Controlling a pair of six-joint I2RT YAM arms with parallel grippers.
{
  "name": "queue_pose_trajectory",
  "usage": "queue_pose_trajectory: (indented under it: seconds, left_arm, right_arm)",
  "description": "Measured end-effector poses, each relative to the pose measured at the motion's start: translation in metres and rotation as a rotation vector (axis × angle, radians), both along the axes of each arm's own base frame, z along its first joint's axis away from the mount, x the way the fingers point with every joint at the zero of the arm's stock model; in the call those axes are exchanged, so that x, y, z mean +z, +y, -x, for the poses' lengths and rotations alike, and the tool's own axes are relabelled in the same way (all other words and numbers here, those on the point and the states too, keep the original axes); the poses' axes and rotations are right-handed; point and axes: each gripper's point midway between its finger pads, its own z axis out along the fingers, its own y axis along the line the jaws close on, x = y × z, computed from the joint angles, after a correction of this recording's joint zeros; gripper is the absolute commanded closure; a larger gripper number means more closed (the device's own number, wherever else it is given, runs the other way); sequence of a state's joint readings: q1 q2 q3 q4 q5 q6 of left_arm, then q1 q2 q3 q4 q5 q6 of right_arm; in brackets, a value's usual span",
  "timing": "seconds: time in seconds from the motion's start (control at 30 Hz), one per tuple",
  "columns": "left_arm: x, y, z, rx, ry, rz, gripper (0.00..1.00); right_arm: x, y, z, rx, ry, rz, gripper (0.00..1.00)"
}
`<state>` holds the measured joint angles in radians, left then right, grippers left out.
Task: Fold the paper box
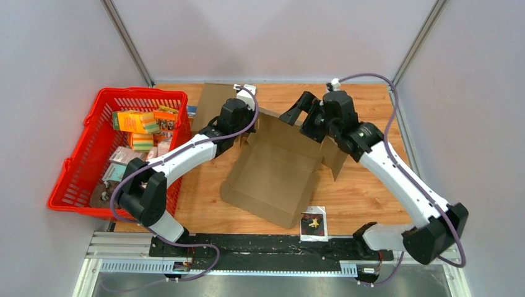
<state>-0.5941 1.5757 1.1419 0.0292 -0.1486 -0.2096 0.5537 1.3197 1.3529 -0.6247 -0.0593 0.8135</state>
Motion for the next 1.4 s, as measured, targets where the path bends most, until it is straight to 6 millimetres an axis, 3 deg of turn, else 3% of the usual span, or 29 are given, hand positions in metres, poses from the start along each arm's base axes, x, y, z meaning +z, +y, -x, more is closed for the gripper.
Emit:
queue_pose_trajectory:
  seconds: [0.1,0.23,0.3,0.37,0.57,0.63,0.8,0.83,0.93,0.97,1.03,1.1,1.2,1.37,1.4]
  left_arm:
    - [-0.004,0.004,0.000,0.031,-0.001,0.017,1.00]
    - [-0.003,0.006,0.001,0.052,-0.006,0.041,1.00]
    - [-0.003,0.007,0.003,0.059,-0.008,0.053,1.00]
    - [-0.005,0.009,0.005,0.069,-0.010,0.065,1.00]
    - [-0.004,0.012,0.006,0.084,-0.017,0.074,1.00]
    - [-0.004,0.012,0.005,0.086,-0.018,0.074,1.00]
    - [-0.004,0.012,0.005,0.084,-0.021,0.076,1.00]
    - [-0.004,0.011,0.005,0.083,-0.021,0.077,1.00]
    - [-0.004,0.010,0.006,0.075,-0.019,0.079,0.99]
    - [-0.004,0.010,0.006,0.074,-0.017,0.079,0.97]
    - [-0.004,0.009,0.005,0.071,-0.014,0.079,0.85]
    - [-0.004,0.007,0.003,0.059,-0.001,0.067,0.70]
    - [0.002,0.001,0.002,0.038,0.035,0.050,0.64]
    - [0.012,0.008,0.014,0.035,0.069,0.044,0.66]
    - [0.015,0.011,0.020,0.034,0.069,0.054,0.74]
  right_arm:
    - [0.007,0.001,0.010,-0.140,0.034,-0.211,0.06]
    - [-0.035,0.003,0.011,-0.313,0.170,-0.390,0.17]
    - [-0.061,0.004,-0.001,-0.414,0.237,-0.427,0.18]
    - [-0.074,0.003,-0.014,-0.491,0.256,-0.448,0.18]
    - [-0.074,0.003,-0.045,-0.622,0.244,-0.531,0.23]
    - [-0.071,0.006,-0.055,-0.642,0.239,-0.551,0.35]
    - [-0.075,0.008,-0.073,-0.694,0.223,-0.566,0.53]
    - [-0.076,0.007,-0.075,-0.702,0.220,-0.567,0.67]
    - [-0.079,0.006,-0.084,-0.727,0.221,-0.598,0.84]
    - [-0.078,0.005,-0.089,-0.733,0.216,-0.624,0.88]
    - [-0.074,0.003,-0.100,-0.735,0.194,-0.679,0.97]
    - [-0.074,-0.002,-0.112,-0.731,0.177,-0.733,0.98]
    - [-0.082,-0.013,-0.131,-0.738,0.164,-0.780,0.96]
    - [-0.092,-0.040,-0.161,-0.766,0.141,-0.822,0.95]
    - [-0.094,-0.044,-0.165,-0.767,0.141,-0.827,0.95]
